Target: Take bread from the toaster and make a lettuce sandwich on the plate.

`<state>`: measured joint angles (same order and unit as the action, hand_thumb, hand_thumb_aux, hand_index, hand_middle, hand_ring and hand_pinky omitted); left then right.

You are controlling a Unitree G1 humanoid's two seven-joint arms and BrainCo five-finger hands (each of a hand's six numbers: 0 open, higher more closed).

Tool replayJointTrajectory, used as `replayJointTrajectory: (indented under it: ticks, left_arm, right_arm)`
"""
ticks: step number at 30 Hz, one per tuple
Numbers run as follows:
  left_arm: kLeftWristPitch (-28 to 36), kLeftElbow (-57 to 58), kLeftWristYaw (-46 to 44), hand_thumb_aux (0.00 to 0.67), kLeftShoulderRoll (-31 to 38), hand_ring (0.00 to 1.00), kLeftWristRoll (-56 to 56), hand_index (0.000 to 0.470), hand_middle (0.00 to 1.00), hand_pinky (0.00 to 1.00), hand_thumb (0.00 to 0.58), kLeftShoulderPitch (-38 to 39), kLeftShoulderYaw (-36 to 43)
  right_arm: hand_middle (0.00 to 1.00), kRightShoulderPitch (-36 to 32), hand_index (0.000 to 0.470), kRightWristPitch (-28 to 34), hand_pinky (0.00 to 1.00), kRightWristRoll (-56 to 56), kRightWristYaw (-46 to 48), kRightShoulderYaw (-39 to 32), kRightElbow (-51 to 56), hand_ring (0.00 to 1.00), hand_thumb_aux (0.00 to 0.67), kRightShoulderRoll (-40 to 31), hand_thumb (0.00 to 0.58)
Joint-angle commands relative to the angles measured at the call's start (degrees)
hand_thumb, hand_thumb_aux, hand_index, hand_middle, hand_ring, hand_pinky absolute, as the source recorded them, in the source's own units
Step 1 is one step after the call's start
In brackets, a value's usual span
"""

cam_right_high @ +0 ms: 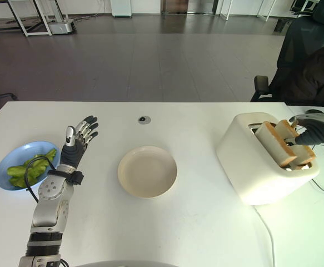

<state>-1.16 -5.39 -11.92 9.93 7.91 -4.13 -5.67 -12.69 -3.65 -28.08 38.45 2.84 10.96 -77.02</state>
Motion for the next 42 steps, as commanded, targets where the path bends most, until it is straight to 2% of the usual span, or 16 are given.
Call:
replayJointTrajectory:
  ticks: [1,4,7,14,17,19,22,25,30,34,42]
  left_arm:
    - [0.21,1.79,0.34,0.0,0.82,0.0,-0.6,0.0,0.0,0.0,0.0,0.13,-0.74]
    - [-0.31,2.97,0.4,0.0,1.06,0.0,-1.03,0.0,0.0,0.0,0.0,-0.15,-0.79]
    - [-0.53,3.24,0.39,0.0,1.15,0.0,-1.12,0.0,0.0,0.0,0.0,-0.23,-0.73]
    - [-0.66,3.61,0.29,0.0,0.76,0.0,-1.33,0.0,0.0,0.0,0.0,-0.54,0.29]
    - [-0.68,3.67,0.13,0.0,0.66,0.0,-1.41,0.0,0.0,0.0,0.0,-0.6,0.44]
    - [-0.56,3.54,0.07,0.0,0.66,0.0,-1.41,0.0,0.0,0.0,0.0,-0.73,0.46]
    - [-0.14,2.87,0.05,0.0,0.91,0.0,-1.38,0.0,0.0,0.0,0.0,-0.92,0.3]
    - [0.43,1.92,-0.13,0.0,1.54,0.0,-1.14,0.0,0.0,0.0,0.0,-1.49,-0.19]
    - [1.47,-0.91,0.77,0.0,2.32,0.0,-0.95,0.0,0.0,0.0,0.0,-0.93,-1.6]
    - [2.17,-3.0,2.13,0.0,3.81,0.0,-2.76,0.0,0.0,0.0,0.0,-1.61,-2.78]
    - [3.65,-5.44,6.4,0.0,13.54,0.0,-14.38,0.0,0.0,0.0,0.0,-4.65,-5.99]
  right_arm:
    - [0.0,0.85,0.47,1.2,0.0,-0.61,1.51,-1.23,-0.93,0.0,0.67,1.14,0.58]
    - [0.0,-1.66,0.47,1.73,0.0,-1.25,1.47,-2.15,-1.06,0.0,0.67,1.68,0.58]
    - [0.0,-7.67,0.47,1.69,0.0,-1.1,2.08,-2.48,-0.7,0.0,0.67,0.98,0.58]
    - [0.0,-37.01,0.47,-0.02,0.0,4.74,7.65,-5.33,8.41,0.0,0.67,7.45,0.58]
    - [0.0,-46.42,0.47,-1.0,0.0,8.73,9.49,-5.55,14.18,0.0,0.67,12.14,0.58]
    - [0.0,-49.65,0.47,-0.11,0.0,13.22,12.26,-5.57,15.3,0.0,0.67,16.71,0.58]
    - [0.0,-49.02,0.47,5.41,0.0,20.68,17.13,-6.55,12.2,0.0,0.67,25.15,0.58]
    - [0.0,-44.21,0.47,12.12,0.0,24.55,18.95,-9.5,6.39,0.0,0.67,32.7,0.58]
    - [0.0,-38.55,0.47,15.48,0.0,23.41,17.26,-16.4,5.55,0.0,0.67,42.83,0.58]
    - [0.0,-33.84,0.47,15.29,0.0,22.05,15.42,-19.84,7.03,0.0,0.67,47.16,0.58]
    - [0.0,-27.12,0.47,8.78,0.0,16.09,10.28,-26.68,17.85,0.0,0.67,53.11,0.58]
